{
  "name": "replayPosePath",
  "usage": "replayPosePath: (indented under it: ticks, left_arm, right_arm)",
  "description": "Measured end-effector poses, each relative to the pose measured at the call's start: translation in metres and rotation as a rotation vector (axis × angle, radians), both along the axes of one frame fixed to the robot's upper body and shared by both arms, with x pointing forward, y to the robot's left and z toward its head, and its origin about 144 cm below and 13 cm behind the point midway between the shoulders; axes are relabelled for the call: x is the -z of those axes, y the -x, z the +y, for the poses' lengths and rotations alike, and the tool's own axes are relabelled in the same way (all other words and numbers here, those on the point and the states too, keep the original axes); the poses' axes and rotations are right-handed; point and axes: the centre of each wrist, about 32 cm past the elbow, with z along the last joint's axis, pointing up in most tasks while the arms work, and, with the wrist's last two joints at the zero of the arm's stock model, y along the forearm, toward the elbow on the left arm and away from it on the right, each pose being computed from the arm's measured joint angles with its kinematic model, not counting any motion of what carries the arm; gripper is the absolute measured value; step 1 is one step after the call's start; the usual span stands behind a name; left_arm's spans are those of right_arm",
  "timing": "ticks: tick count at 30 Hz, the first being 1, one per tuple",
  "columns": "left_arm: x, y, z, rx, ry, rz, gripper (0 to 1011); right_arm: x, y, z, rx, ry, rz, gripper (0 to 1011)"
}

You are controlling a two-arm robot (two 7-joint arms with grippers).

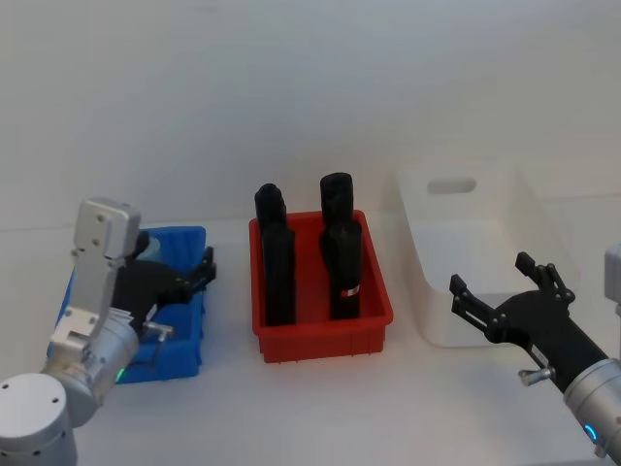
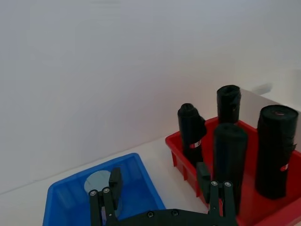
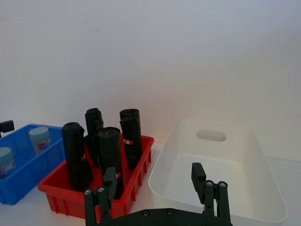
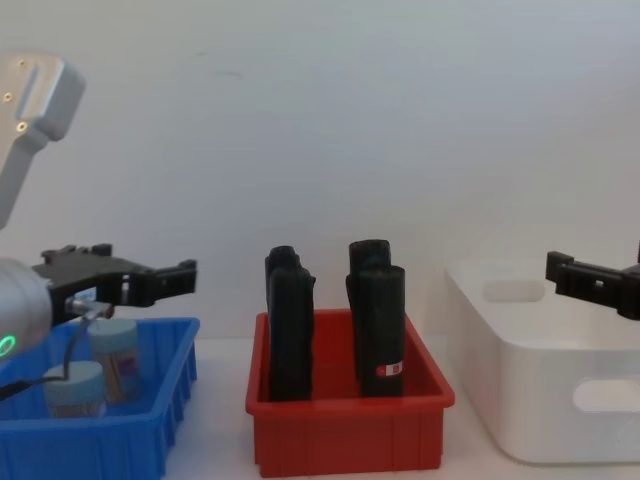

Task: Pick the cotton swabs from the blue box and place them into the white box.

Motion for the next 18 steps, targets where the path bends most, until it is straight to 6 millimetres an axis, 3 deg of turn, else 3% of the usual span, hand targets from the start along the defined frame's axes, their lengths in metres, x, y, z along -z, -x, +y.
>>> replayPosePath:
  ticks: [18]
  left_arm:
    - [0.015, -0.016, 0.037, -0.111, 0.042, 0.152, 1003]
  right_arm:
    - [0.0, 0.0, 0.0, 0.0, 0.0, 0.0, 1001]
